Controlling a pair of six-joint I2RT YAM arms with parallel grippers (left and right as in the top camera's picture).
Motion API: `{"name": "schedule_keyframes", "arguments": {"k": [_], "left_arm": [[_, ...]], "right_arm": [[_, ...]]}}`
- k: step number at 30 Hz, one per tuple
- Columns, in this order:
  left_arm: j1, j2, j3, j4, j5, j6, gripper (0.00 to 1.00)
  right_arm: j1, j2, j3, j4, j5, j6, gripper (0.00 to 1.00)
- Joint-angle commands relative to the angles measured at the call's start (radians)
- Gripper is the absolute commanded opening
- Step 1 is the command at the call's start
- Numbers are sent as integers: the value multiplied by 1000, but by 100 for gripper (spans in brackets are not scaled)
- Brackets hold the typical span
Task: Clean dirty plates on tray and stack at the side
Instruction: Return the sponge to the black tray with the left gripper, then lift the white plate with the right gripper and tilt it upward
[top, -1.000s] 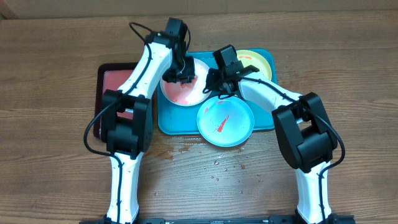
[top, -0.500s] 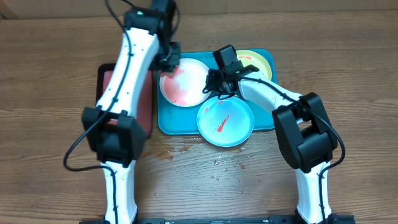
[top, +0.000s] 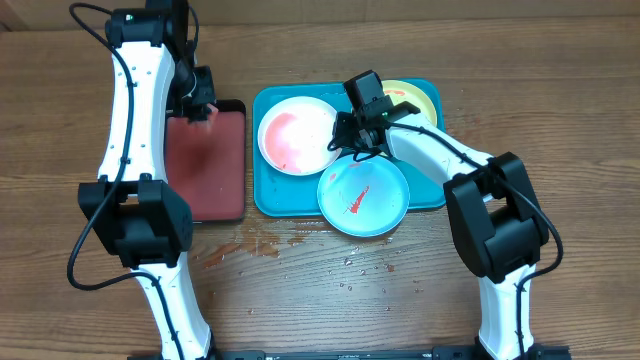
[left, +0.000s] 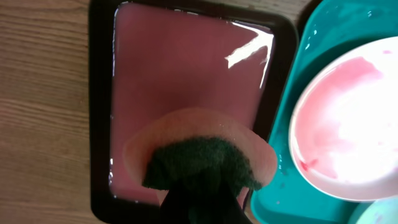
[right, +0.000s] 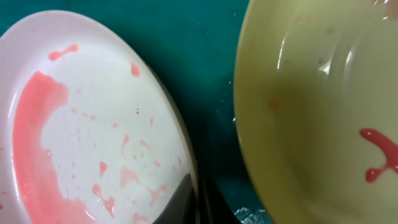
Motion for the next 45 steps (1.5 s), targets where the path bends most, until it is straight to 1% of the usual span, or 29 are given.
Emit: {"name": "schedule_keyframes", "arguments": {"k": [1,6,8,11,16,17,18,19,20,21,23,24,28,33,38,40,45], "left_arm": [[19,-28,-121,33,28,53,4],[19,-29,-341,152,52,37,4],[19,-29,-397,189,70,34,5],[19,-29,-445,226,77,29,4],[21,-29,-464,241,77,31,4],[22,-29,-464,241,84,32,26],[23,-32,-464,243,93,39,49],[23,-35,-464,245,94,40,61],[23,-42,-464,249,94,42,68],[23,-51,-464,252,94,42,70],[23,-84,-463,261,94,42,86],[23,-110,-463,266,94,44,100],[23,-244,-463,278,95,61,100],[23,-448,-463,284,98,91,100],[32,-607,-463,292,100,127,100],[46,-653,-463,296,124,154,100],[97,-730,-463,296,251,212,100]], "right_arm": [[-5,-84,11,-2,-4,-31,4],[-8,-109,11,-6,-4,-32,4],[-8,-117,11,-6,-4,-48,4],[-8,-126,11,-15,3,-54,4],[-9,-128,11,-17,3,-53,4],[-9,-128,11,-17,3,-53,4],[-9,-128,11,-18,3,-53,4],[-9,-128,11,-19,3,-53,4],[-9,-128,11,-21,3,-53,4],[-9,-130,11,-24,3,-53,4],[-9,-138,11,-27,3,-54,4],[-9,-145,11,-28,4,-54,4],[-9,-190,11,-31,25,-76,4],[-7,-259,11,-67,140,-134,4],[8,-294,11,-100,274,-189,4],[29,-295,11,-107,346,-219,4],[119,-295,11,-94,594,-317,4]]}}
